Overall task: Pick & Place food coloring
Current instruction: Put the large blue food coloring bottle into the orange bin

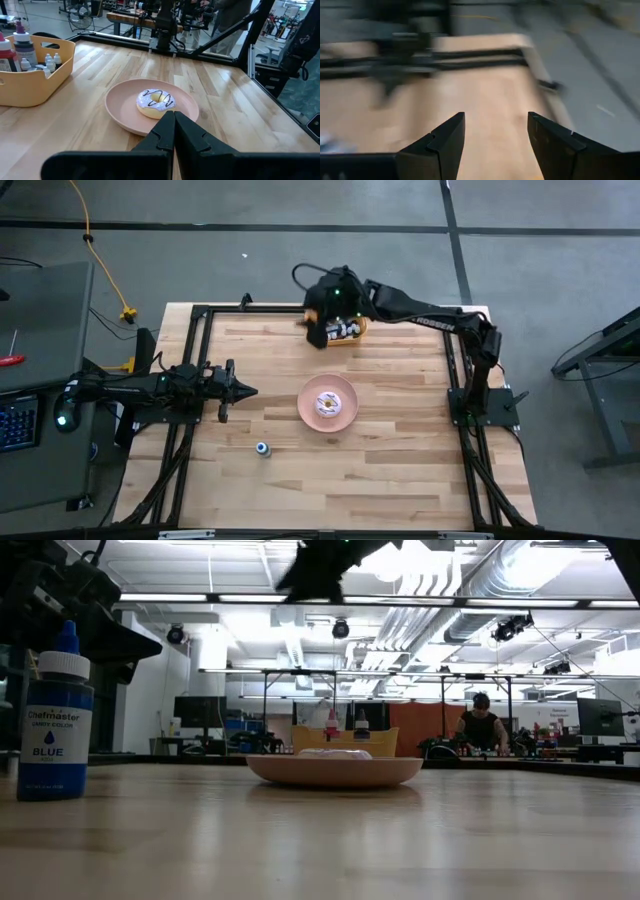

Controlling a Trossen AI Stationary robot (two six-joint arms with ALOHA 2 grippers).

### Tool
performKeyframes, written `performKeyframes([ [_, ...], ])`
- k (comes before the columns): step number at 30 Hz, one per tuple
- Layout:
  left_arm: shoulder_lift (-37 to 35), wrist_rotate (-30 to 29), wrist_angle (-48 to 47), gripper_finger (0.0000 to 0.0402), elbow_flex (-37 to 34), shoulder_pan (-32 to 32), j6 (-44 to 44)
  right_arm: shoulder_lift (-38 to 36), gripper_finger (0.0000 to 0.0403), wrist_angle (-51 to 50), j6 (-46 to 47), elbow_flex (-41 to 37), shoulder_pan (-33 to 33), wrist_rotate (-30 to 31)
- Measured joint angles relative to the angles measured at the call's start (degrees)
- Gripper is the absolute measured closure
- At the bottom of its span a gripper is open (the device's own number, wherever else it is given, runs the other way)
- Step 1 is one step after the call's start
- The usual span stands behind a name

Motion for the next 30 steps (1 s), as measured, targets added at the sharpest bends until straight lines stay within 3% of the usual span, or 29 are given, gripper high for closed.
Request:
performKeyframes([
  [3, 0.00, 0.00, 0.00, 0.0401, 0.00, -0.01, 0.01, 0.09, 0.0198, 1.10, -2.51, -0.02, 2.01, -13.45],
  [6, 0.00, 0.00, 0.00, 0.0401, -0.01, 0.00, 0.02, 0.09, 0.0198, 1.35, -3.43, -0.20, 4.30, -22.99],
  [12, 0.00, 0.01, 0.00, 0.0401, -0.01, -0.01, 0.02, 0.09, 0.0198, 0.69, -3.44, -2.76, 8.48, -30.56],
  [15, 0.00, 0.02, 0.00, 0.0401, -0.02, 0.00, 0.02, 0.09, 0.0198, 0.19, -2.98, -3.62, 10.28, -27.76],
  [23, 0.00, 0.02, 0.02, 0.0401, 0.00, 0.00, 0.02, 0.97, 0.0198, -4.92, 1.35, -3.85, 16.55, -7.91],
  [30, 0.00, -0.03, 0.02, 0.0401, 0.00, 0.00, 0.02, 4.88, 0.0198, -8.02, 11.13, -3.90, 23.75, -5.00],
])
